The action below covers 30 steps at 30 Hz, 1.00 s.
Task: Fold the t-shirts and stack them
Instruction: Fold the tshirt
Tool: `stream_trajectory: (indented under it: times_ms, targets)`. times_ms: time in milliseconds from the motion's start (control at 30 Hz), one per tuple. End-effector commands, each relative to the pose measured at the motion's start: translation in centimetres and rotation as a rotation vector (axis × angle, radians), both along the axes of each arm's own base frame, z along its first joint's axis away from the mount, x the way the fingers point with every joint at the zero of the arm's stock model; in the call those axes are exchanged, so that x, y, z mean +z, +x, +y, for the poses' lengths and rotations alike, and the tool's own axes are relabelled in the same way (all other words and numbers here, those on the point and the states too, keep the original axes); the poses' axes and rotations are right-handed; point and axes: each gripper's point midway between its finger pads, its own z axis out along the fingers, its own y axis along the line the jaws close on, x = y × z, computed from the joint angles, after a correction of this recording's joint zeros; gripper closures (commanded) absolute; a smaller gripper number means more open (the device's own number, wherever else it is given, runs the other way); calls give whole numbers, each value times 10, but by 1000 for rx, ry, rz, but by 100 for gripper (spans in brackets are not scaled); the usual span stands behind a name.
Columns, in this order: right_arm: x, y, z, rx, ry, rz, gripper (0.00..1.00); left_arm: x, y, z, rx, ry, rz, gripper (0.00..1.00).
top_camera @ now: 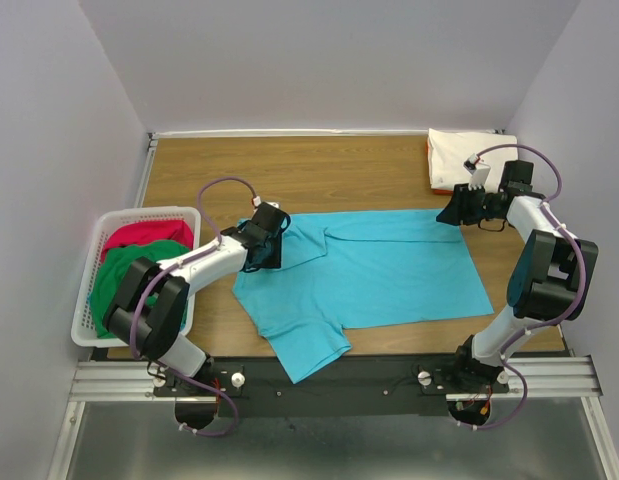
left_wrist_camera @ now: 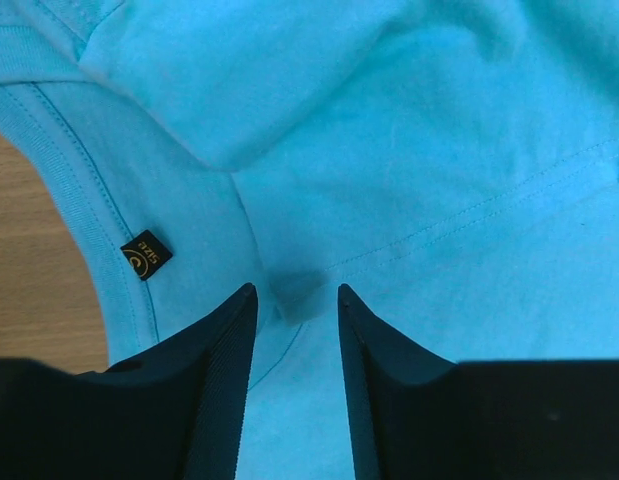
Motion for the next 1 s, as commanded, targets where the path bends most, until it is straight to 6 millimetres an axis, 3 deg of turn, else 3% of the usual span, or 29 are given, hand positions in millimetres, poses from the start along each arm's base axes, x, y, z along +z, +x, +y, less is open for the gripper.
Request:
stream_trajectory:
  times_ms: [0, 633, 967]
  targets:
    - [-7, -9, 2, 12, 19, 29, 55, 4, 4, -12, -13, -61, -29, 57]
    - [-7, -8, 2, 10, 20, 29, 55, -12, -5, -5, 1, -41, 9, 61]
    - [-6, -8, 2, 9, 21, 30, 55, -17, -7, -5, -4, -33, 27, 74]
